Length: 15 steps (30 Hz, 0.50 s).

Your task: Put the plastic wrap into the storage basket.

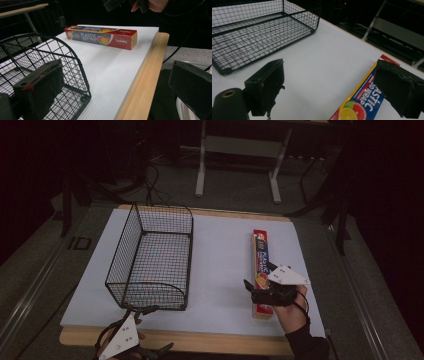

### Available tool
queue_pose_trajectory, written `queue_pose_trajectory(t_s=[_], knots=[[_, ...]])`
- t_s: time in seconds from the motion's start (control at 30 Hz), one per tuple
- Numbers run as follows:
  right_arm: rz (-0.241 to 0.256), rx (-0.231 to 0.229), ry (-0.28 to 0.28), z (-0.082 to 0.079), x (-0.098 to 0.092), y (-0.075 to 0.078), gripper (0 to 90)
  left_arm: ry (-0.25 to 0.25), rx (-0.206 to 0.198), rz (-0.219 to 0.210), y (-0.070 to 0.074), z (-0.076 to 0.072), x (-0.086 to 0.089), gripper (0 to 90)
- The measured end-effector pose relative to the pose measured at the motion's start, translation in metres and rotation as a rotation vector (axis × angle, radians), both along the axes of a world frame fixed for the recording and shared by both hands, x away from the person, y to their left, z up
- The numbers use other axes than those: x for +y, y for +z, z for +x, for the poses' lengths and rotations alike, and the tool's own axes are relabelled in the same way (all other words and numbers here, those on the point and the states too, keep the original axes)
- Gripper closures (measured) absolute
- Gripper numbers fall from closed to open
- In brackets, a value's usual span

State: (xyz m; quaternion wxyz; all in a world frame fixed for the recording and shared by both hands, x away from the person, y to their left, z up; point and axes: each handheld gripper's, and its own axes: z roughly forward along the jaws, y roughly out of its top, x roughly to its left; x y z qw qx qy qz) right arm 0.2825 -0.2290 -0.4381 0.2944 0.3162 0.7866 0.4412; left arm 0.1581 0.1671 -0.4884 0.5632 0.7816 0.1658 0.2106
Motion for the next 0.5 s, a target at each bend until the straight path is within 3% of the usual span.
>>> queue_pose_trajectory(t_s=[0.13,0.3,0.43,0.5], knots=[[-0.013,0.006,-0.025,0.008,0.001,0.008,9.8,-0.001,0.002,0.0,0.0,0.0,0.0,0.2],[-0.004,0.064,-0.08,0.024,0.0,0.012,9.8,-0.005,0.003,0.0,0.0,0.0,0.0,0.2],[-0.034,0.105,-0.133,0.038,0.0,0.01,9.9,-0.008,0.003,-0.003,0.0,0.0,0.0,0.2],[-0.03,0.151,-0.162,0.045,0.0,0.008,9.9,-0.007,0.004,-0.003,0.0,0.0,0.0,0.2]])
